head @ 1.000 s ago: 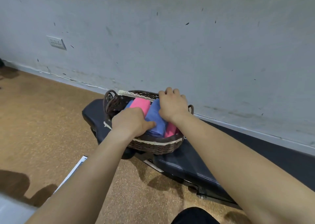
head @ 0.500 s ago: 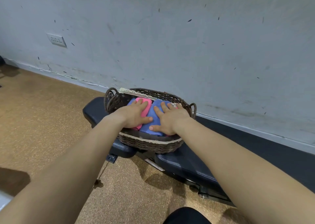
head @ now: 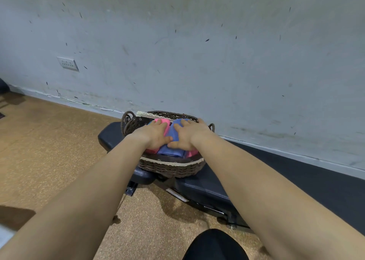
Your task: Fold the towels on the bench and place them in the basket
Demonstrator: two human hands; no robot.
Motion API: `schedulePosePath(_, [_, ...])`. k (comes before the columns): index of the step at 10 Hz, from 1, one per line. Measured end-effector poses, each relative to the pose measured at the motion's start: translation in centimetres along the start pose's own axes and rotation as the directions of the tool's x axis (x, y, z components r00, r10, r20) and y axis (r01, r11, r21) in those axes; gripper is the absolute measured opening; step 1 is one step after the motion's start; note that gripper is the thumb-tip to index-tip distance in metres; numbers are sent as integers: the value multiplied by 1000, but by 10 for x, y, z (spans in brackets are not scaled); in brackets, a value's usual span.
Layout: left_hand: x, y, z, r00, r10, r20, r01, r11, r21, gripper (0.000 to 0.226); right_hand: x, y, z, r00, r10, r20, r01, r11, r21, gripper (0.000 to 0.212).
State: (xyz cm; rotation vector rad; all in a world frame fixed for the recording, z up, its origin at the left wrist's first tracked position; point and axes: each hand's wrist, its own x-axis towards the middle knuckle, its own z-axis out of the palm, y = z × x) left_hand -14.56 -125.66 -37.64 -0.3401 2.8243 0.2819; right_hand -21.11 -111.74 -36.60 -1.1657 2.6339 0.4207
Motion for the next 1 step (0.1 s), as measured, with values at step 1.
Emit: schedulePosePath(1, [-19,15,-13,999,4,-51,-5,1000,-14,63,-28,12,-7,992,9,-124,0,997,73,80])
